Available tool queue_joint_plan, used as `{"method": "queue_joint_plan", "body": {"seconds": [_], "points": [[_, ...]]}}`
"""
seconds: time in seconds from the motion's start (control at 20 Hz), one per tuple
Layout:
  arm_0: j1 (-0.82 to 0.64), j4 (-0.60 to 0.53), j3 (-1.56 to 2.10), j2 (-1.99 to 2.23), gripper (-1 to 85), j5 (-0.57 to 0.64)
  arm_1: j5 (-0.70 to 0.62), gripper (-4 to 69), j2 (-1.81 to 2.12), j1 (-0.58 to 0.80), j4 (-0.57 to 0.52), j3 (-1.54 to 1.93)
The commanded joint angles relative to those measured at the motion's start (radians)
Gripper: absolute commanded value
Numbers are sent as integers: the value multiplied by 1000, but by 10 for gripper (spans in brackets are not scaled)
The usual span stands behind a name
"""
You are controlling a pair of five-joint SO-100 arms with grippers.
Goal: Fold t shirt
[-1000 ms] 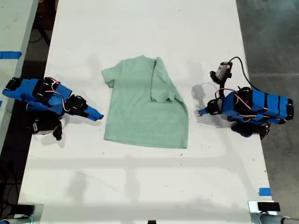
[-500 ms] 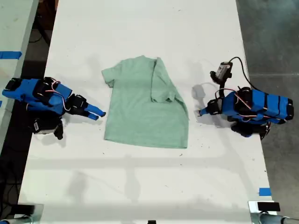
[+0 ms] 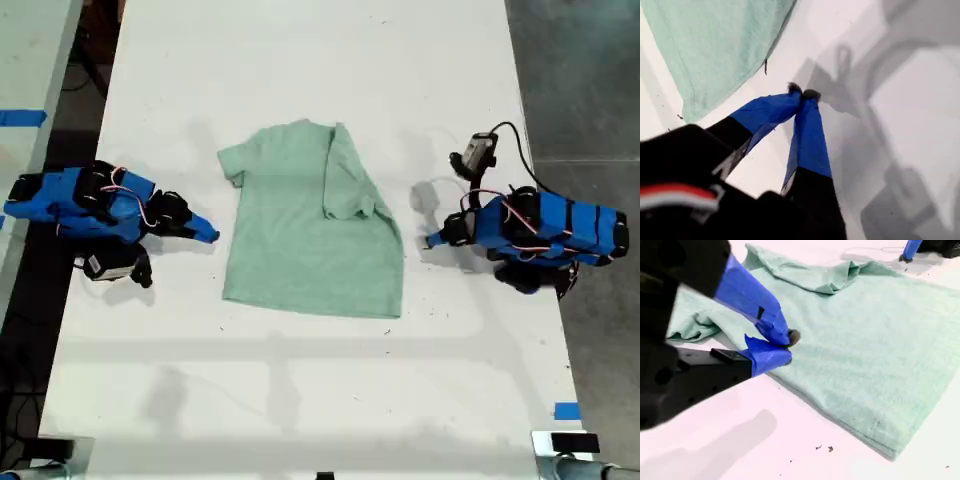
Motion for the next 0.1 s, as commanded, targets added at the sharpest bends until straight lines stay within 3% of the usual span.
{"method": "queue_joint_plan", "body": {"seconds": [0.0, 0.05], "points": [[-43, 8, -21, 5, -2, -17, 8, 8, 9, -3, 2, 14], [-55, 11, -18, 5, -2, 9, 8, 8, 9, -3, 2, 14]]}}
